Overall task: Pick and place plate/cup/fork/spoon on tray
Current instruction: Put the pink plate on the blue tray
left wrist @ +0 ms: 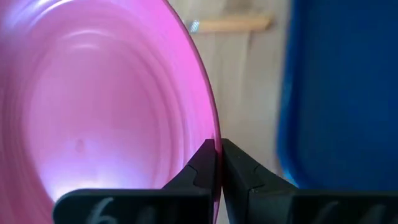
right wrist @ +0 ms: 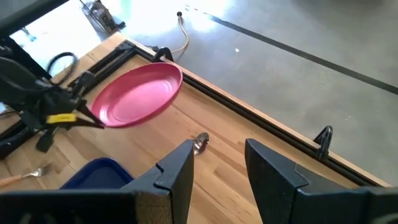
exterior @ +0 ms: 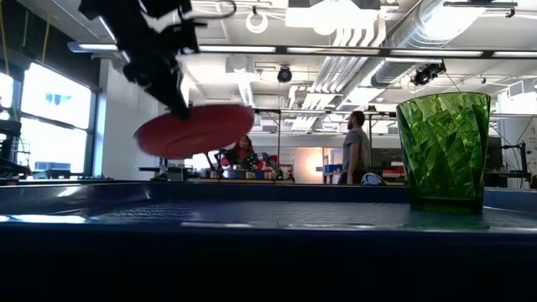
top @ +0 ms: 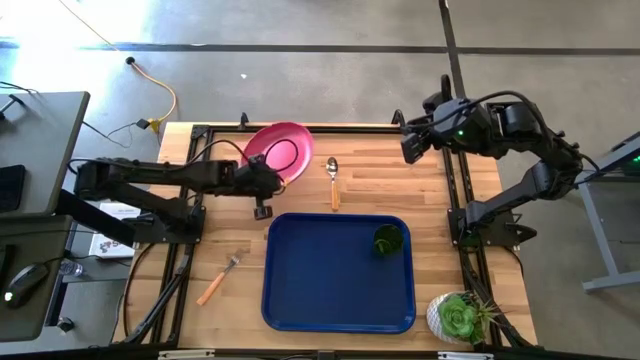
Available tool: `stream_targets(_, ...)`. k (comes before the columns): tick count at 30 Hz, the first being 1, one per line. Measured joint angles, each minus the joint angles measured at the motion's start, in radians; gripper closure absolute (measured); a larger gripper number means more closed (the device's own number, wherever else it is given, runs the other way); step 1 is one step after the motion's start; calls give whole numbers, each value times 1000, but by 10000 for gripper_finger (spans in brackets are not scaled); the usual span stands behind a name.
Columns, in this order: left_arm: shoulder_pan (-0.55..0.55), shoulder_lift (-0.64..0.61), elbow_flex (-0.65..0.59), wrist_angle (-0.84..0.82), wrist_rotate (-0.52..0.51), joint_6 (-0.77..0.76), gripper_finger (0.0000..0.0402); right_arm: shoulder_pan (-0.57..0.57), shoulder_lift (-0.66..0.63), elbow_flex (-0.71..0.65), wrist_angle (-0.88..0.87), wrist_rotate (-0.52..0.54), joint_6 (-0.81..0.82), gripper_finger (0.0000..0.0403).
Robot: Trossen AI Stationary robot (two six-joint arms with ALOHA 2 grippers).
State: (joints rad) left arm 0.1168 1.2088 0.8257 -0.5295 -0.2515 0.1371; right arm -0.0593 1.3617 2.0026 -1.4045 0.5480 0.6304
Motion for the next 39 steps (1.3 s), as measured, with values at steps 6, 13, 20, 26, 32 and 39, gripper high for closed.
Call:
stream_targets(6,-114,2,85,-3,13,140,400,0,0,0,56,-2,-1,267)
stream_targets(13,-236,4,134,-3,13,344,400,0,0,0,77,-2,82,267)
stream_targets(20,-335,4,137,-5,62,520,400,0,0,-1,78,1,207,267)
stream_targets(26,-391,4,137,9,137,656,400,0,0,-1,78,1,284,267)
stream_targets(32,-417,37,137,12,217,717,400,1,0,-1,79,0,315,267)
stream_targets(39,-471,127,138,64,218,777,400,1,1,-1,78,1,357,267)
